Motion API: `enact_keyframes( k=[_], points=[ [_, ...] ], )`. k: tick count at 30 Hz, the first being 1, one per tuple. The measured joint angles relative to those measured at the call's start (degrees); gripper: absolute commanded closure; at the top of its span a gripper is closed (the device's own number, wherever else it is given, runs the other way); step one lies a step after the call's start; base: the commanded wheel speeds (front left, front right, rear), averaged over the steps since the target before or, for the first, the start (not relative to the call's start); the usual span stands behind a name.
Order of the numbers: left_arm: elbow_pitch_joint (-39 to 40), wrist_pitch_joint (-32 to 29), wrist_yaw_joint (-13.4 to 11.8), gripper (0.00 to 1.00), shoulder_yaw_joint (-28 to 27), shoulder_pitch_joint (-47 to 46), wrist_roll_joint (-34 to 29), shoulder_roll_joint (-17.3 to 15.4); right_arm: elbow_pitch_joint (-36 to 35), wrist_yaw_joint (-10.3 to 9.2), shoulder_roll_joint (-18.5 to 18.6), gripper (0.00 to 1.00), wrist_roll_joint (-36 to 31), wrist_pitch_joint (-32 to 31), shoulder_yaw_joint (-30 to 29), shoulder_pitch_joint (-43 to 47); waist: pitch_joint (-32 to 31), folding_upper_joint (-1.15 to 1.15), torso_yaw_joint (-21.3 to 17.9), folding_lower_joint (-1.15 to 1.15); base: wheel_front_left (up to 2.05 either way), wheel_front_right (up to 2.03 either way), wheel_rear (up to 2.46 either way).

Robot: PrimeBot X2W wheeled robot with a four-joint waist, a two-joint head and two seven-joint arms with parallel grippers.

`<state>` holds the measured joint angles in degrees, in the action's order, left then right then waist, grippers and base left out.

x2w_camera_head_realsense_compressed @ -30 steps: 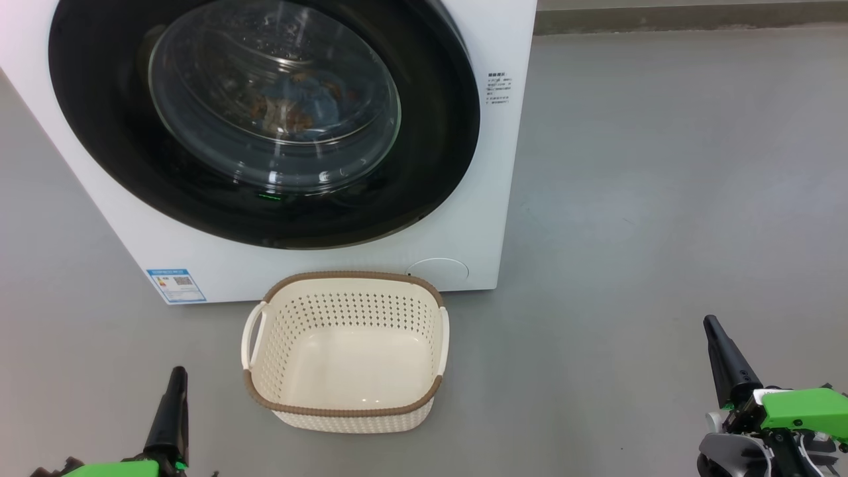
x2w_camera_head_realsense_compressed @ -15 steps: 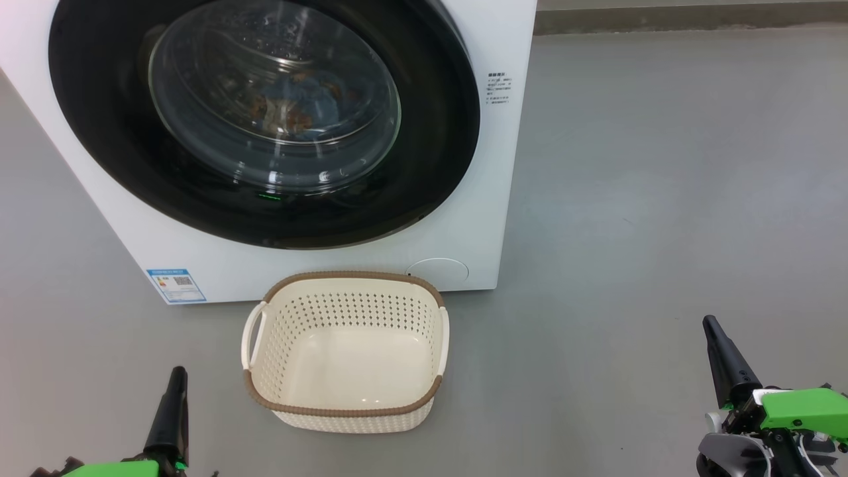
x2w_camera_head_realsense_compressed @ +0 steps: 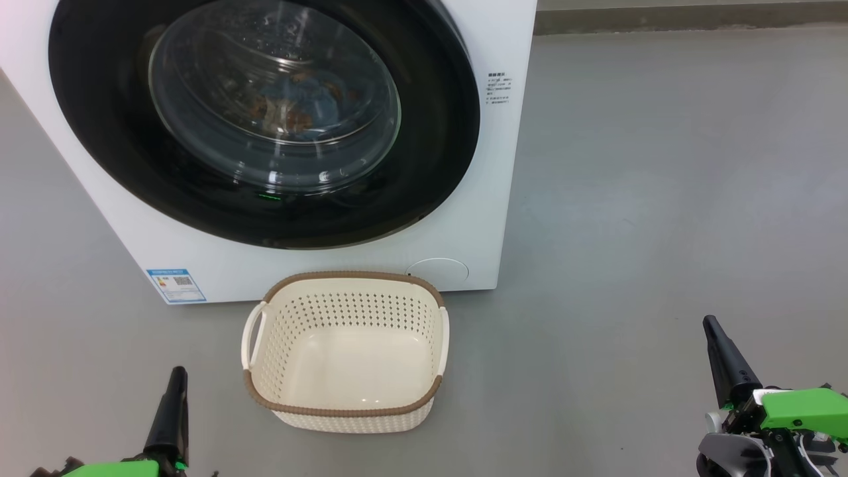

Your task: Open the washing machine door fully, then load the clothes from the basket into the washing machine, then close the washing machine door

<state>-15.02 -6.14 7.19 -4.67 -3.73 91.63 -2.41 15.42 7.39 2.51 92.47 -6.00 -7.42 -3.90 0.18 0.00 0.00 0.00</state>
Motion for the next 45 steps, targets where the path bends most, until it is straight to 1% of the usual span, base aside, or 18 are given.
enact_keyframes(
  k=[45],
  points=[
    [0.0,0.0,0.0,1.0,0.0,0.0,0.0,0.0,0.0,0.0,-0.1,1.0,0.0,-0.1,-0.1,0.0,0.0,0.0,0.0,0.0,0.0,0.0,0.0]
  ],
)
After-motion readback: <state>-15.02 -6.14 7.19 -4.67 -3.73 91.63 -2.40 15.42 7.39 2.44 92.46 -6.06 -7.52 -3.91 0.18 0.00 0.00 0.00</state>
